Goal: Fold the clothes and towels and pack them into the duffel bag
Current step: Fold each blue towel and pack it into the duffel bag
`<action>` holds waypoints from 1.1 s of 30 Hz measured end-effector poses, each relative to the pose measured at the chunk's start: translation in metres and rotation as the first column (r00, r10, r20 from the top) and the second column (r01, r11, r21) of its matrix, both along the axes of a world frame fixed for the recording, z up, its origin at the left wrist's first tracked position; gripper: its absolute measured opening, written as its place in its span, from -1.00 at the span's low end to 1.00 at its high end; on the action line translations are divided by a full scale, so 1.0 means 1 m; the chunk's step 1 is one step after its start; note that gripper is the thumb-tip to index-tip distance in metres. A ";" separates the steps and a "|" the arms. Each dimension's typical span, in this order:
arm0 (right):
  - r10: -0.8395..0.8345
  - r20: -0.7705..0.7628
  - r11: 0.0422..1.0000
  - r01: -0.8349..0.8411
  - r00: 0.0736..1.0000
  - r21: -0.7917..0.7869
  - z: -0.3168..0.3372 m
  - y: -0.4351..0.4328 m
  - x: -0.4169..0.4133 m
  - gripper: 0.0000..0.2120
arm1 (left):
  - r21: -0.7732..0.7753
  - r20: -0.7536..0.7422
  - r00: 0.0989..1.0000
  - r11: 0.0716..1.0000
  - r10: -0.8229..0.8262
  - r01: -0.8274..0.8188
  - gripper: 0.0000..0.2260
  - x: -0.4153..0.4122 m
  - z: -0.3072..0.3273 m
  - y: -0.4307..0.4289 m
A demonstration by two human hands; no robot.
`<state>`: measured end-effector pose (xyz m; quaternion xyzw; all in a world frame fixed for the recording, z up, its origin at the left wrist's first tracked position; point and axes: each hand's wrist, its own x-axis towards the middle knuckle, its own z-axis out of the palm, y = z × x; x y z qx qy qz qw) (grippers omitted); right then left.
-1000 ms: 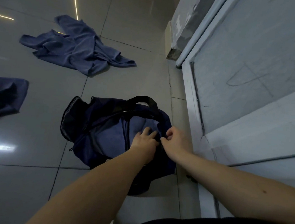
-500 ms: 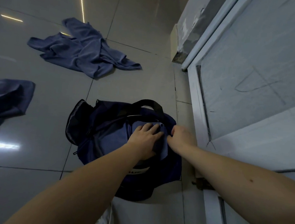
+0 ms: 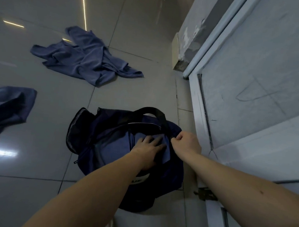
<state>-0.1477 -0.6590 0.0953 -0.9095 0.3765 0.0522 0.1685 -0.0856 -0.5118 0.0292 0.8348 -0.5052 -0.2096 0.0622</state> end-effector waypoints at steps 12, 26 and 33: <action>0.217 0.037 0.976 -0.217 0.975 -0.021 0.033 0.057 0.039 -0.81 | -0.107 0.025 1.000 0.994 0.017 -0.014 -0.52 0.020 0.056 0.100; 0.843 -0.174 0.518 -0.855 0.508 0.013 0.042 0.315 0.195 -0.76 | -0.127 0.014 0.793 0.787 0.610 -0.603 -0.67 0.097 0.068 0.373; 0.880 -0.187 0.452 -0.890 0.436 0.054 -0.043 0.428 0.267 -0.80 | 0.034 0.001 0.560 0.560 0.828 -0.828 -0.79 0.146 -0.002 0.475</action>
